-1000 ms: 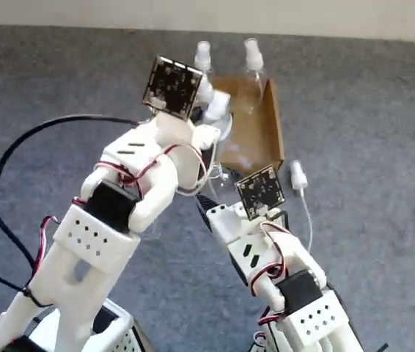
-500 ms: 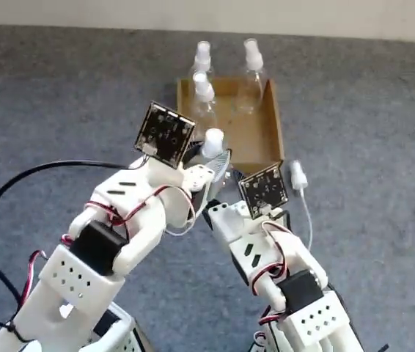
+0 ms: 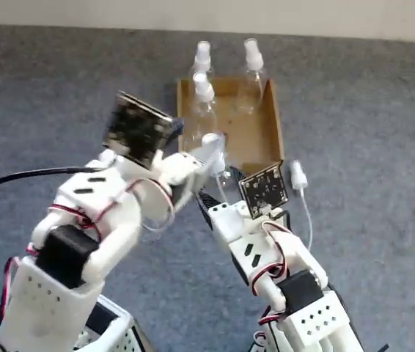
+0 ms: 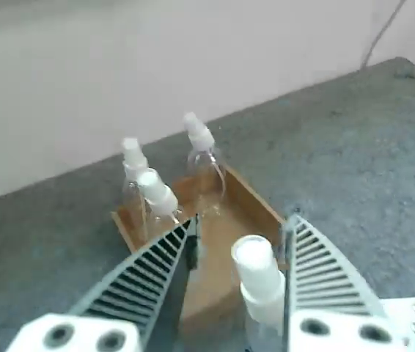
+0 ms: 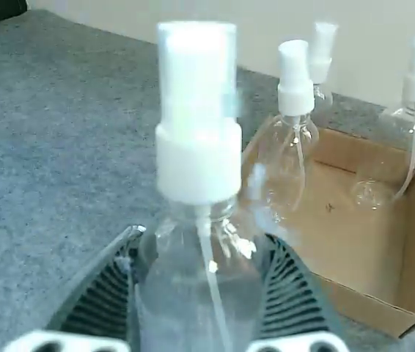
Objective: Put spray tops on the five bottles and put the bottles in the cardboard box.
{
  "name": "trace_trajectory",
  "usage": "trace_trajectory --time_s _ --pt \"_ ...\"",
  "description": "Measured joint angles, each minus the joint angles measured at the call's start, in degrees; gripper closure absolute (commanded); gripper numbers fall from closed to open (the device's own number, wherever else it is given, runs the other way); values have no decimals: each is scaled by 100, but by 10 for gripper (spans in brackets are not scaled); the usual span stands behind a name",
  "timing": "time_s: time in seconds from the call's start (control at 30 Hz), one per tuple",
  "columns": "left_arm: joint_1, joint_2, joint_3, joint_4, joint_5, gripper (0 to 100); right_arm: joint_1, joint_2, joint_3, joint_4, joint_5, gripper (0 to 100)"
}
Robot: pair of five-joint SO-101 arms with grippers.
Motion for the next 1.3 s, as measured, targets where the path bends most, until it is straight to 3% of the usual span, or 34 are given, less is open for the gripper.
trace_trajectory --time_s 0.2,0.4,1.3 --pt "-589 0 -114 0 -88 826 0 0 0 0 0 995" --pt "-563 0 -114 0 -484 870 0 0 0 0 0 995" --pt "-580 158 -114 0 -501 870 -404 0 0 0 0 995"
